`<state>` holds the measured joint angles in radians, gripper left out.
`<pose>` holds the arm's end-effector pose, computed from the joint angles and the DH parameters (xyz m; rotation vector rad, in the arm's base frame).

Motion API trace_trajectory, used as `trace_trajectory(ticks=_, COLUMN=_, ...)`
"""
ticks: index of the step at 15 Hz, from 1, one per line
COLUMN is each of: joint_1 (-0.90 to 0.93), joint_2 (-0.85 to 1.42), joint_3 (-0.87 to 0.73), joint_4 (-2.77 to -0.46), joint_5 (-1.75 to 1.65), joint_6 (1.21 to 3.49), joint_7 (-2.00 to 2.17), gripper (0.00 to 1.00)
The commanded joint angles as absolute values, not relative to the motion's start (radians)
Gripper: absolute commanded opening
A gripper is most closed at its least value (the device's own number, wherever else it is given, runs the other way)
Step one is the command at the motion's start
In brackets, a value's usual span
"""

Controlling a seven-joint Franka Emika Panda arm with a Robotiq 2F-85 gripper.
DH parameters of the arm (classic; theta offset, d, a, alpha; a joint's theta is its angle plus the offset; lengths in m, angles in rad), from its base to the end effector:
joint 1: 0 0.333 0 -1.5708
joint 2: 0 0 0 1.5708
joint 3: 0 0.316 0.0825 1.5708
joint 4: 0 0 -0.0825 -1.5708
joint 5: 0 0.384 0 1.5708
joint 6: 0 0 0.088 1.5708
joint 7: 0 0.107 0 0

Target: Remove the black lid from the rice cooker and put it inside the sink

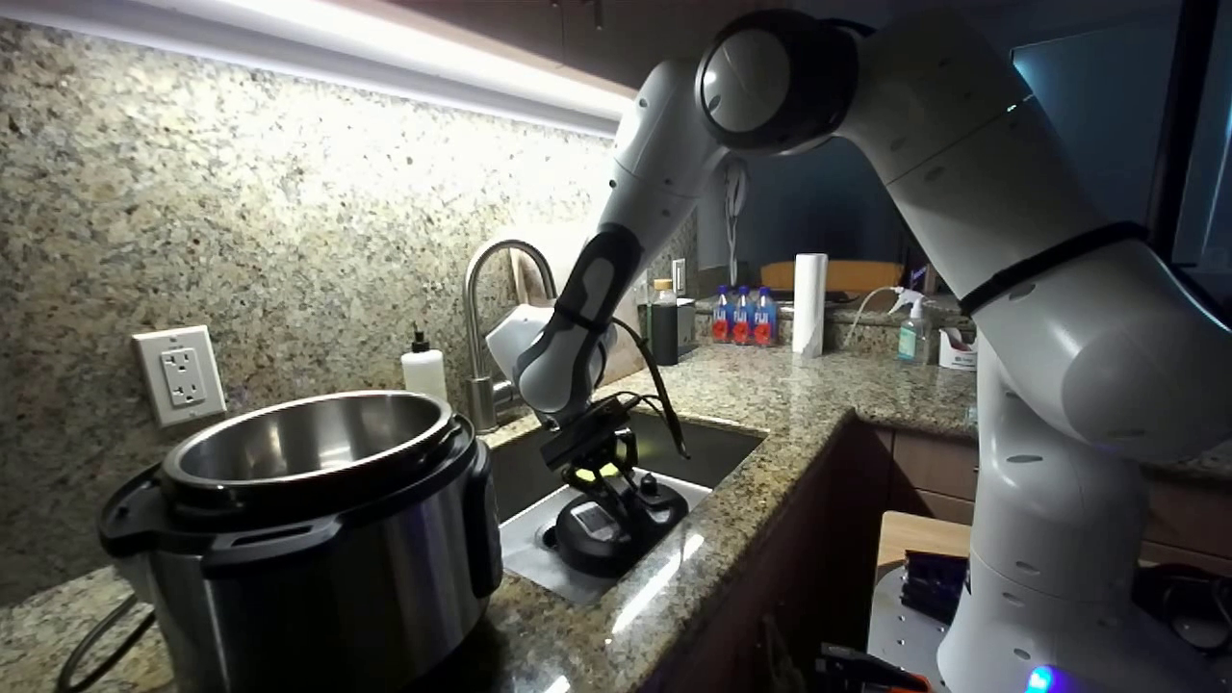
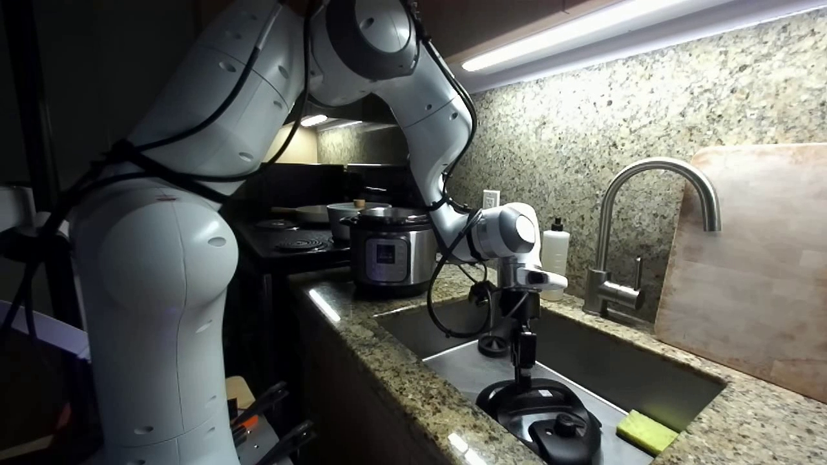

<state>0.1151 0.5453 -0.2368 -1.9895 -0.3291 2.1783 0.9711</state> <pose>0.5650 -0.0822 0.1719 2.4271 -1.0883 -0.2300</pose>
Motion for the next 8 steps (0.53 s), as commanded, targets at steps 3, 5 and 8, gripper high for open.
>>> trace_trajectory(ticks=3, joint_1=0.081, joint_2=0.501, joint_3=-0.241, joint_4=-1.992, joint_5=-0.342, joint_6=2.18, joint_7=0.947, gripper=0.8)
trace_trajectory(ticks=5, joint_1=0.076, joint_2=0.487, joint_3=-0.241, joint_4=-1.993, joint_5=-0.342, joint_6=2.176, joint_7=0.936, gripper=0.93)
trace_trajectory(ticks=8, joint_1=0.07, joint_2=0.462, joint_3=-0.237, joint_4=-2.001, joint_5=-0.341, joint_6=2.178, joint_7=0.923, gripper=1.0)
